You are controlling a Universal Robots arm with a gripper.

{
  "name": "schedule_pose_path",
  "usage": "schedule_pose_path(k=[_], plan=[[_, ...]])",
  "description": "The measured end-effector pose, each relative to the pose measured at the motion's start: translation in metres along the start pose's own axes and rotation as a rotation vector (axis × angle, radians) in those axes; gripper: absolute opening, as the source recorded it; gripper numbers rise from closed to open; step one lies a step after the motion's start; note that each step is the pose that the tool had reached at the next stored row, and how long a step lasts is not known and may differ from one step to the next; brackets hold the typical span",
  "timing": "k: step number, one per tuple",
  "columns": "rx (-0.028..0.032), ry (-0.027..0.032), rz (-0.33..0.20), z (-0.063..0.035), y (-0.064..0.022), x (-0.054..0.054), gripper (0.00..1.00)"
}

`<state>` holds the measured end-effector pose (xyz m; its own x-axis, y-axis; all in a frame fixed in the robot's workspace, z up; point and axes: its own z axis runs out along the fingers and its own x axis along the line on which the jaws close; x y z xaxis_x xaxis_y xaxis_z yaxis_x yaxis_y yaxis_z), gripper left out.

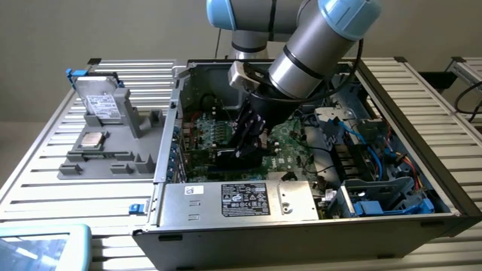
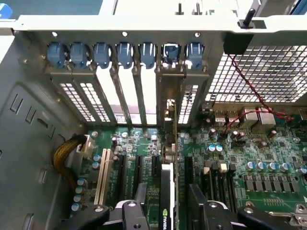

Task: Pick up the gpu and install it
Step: 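Insert the gpu into the slot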

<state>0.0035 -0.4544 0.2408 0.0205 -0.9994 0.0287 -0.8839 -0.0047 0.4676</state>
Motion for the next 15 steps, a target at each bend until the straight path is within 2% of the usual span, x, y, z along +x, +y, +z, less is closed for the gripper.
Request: schedule_pose_path(k=[1,2,3,7,15], plan=[[0.0112,0.0052,0.003,0.0001,0.0005,0.0,0.47],[0.0191,0.0099,0.006,0.0002,0.0015,0.0,0.47],[0.021,0.0125,0.007,-0.0007,0.0037,0.0,0.47],[0.0211,0.0127,0.007,-0.0126,0.0177,0.0,0.47],[0.0248,0.0128,0.008,-0.0298,0.0394,0.0,0.47]])
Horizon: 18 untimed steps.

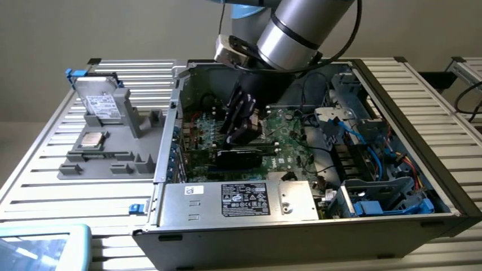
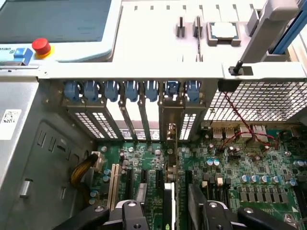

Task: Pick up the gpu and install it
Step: 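Insert the gpu into the slot, then press down on the gpu until it lock into place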

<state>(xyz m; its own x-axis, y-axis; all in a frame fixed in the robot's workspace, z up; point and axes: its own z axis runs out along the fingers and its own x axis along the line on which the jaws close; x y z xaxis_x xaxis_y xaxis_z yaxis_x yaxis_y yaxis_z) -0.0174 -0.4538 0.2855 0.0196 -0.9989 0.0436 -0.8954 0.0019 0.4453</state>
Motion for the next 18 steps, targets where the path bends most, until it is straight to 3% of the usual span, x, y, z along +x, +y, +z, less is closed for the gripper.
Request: schedule_pose_path(k=[4,18], plan=[[0.0063,0.0002,0.0,-0.0054,0.0072,0.0003,0.47],[0.0063,0.0003,0.0,-0.0053,0.0075,0.0003,0.47]])
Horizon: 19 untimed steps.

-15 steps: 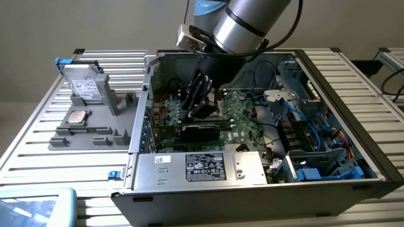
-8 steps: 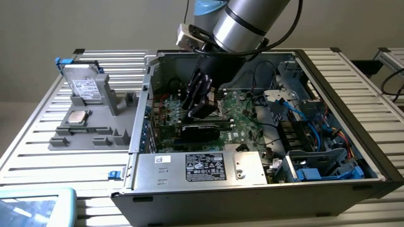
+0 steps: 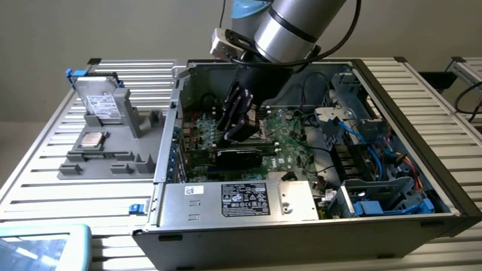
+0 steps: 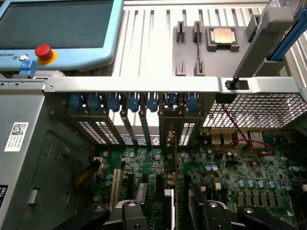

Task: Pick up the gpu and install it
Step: 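Press down on the gpu until it lock into place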

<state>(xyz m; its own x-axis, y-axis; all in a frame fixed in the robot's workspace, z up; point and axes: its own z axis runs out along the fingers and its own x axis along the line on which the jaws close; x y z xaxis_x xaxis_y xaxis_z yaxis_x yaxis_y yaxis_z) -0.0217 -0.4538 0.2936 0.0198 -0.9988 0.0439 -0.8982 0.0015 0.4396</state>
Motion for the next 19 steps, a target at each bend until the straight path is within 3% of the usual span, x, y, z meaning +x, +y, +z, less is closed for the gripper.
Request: schedule_pose_path(k=[2,3,8,11,14,16,17,19], plan=[[0.0022,0.0001,0.0,0.0002,0.0,0.0,0.47],[0.0167,0.001,-0.001,0.0002,0.0001,0.0,0.47],[0.1083,0.0029,-0.001,0.0004,0.0003,0.0,0.45],[0.1622,0.0031,0.002,0.0014,0.0024,0.0,0.26],[0.2168,0.003,0.005,0.0023,0.0042,0.0,0.2],[0.2532,0.0031,0.006,0.0031,0.0057,-0.001,0.11],[0.2699,0.0031,0.007,0.0038,0.0072,-0.001,0.11],[0.2899,0.003,0.008,0.0062,0.0121,-0.001,0.11]])
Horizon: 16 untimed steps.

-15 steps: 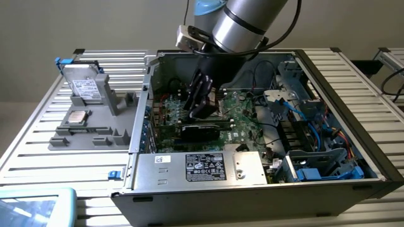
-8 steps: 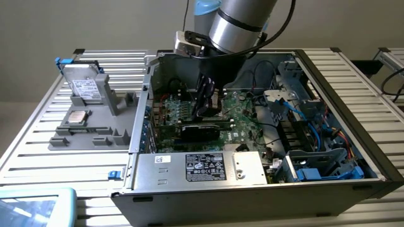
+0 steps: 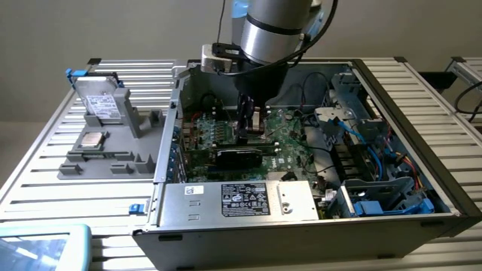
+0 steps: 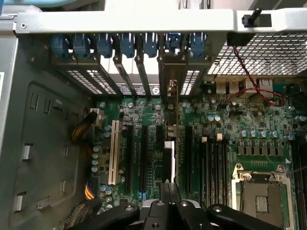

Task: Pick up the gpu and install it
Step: 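Press down on the gpu until it lock into place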

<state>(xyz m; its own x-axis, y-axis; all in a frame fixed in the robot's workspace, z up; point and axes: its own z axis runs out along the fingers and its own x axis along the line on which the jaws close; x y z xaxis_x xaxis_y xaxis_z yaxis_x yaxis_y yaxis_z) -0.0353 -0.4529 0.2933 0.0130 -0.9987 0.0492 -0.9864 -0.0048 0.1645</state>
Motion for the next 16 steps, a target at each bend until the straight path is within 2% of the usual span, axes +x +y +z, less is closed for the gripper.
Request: schedule_pose_path(k=[1,2,5,6,7,13,16], plan=[[0.0105,0.0002,0.001,0.0003,0.0024,0.0,0.11],[0.0262,0.0005,0.001,0.0006,0.0042,0.0,0.11],[0.0787,0.0005,0.004,0.0017,0.0093,-0.001,0.11],[0.0941,0.0007,0.005,0.002,0.0112,-0.001,0.11],[0.1028,0.0005,0.005,0.0025,0.014,-0.001,0.11],[0.1104,0.0008,0.006,0.0073,0.0407,-0.005,0.11],[0.1109,0.0007,0.006,0.0101,0.0468,-0.006,0.11]])
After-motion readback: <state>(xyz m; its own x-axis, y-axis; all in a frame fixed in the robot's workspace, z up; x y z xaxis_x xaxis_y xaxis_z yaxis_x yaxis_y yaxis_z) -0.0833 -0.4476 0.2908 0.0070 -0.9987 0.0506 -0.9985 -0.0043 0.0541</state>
